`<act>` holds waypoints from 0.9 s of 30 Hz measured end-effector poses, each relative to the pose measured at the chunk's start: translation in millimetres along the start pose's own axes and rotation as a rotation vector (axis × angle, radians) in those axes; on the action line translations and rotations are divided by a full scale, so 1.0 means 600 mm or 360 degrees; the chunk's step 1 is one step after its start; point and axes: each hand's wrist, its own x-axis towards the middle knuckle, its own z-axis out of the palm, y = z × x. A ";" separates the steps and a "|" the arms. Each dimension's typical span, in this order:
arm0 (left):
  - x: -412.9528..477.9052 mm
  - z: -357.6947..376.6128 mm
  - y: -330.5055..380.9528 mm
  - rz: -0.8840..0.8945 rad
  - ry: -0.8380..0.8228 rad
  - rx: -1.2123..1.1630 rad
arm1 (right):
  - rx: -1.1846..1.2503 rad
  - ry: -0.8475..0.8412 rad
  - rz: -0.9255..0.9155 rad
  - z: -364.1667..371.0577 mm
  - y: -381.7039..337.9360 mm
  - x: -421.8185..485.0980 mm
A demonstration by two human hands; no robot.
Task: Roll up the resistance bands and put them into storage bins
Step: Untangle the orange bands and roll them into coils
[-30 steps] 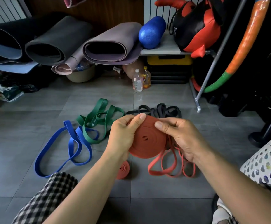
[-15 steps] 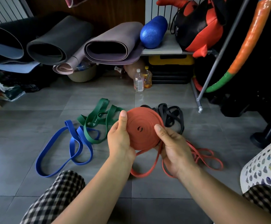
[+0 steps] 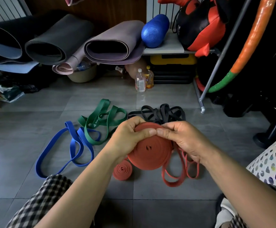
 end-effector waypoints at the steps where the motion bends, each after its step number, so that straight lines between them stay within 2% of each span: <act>1: 0.000 0.001 -0.001 0.0021 0.0079 -0.0071 | 0.0042 0.0000 -0.0010 0.000 -0.001 0.000; 10: 0.003 0.001 0.006 0.0045 0.0575 -0.0631 | 0.0495 0.0109 0.0070 0.024 0.020 0.014; 13: 0.007 0.006 -0.001 0.0001 0.0765 -0.0744 | 0.0514 0.0316 0.0006 0.053 0.045 0.016; 16: 0.005 0.024 -0.018 -0.0175 0.0827 -0.0969 | 0.0672 0.0522 -0.0037 0.072 0.058 0.014; 18: 0.004 0.029 -0.025 -0.0310 0.0807 -0.1025 | 0.0597 0.0550 -0.0011 0.069 0.061 0.018; 20: 0.003 0.024 -0.027 -0.0360 0.0670 -0.1025 | 0.0495 0.0536 0.0027 0.055 0.059 0.023; 21: 0.004 0.017 -0.028 -0.0338 0.0580 -0.0964 | 0.0443 0.0514 0.0035 0.049 0.053 0.024; 24: 0.005 -0.003 -0.040 -0.0135 0.0384 -0.0300 | 0.0112 0.0435 0.0095 0.030 0.059 0.029; 25: 0.003 -0.005 -0.047 -0.0129 0.0356 -0.0195 | -0.0011 0.0399 0.0135 0.030 0.063 0.027; 27: -0.010 -0.002 -0.067 -0.0247 0.0353 -0.0342 | -0.0126 0.0342 0.0146 0.035 0.080 0.024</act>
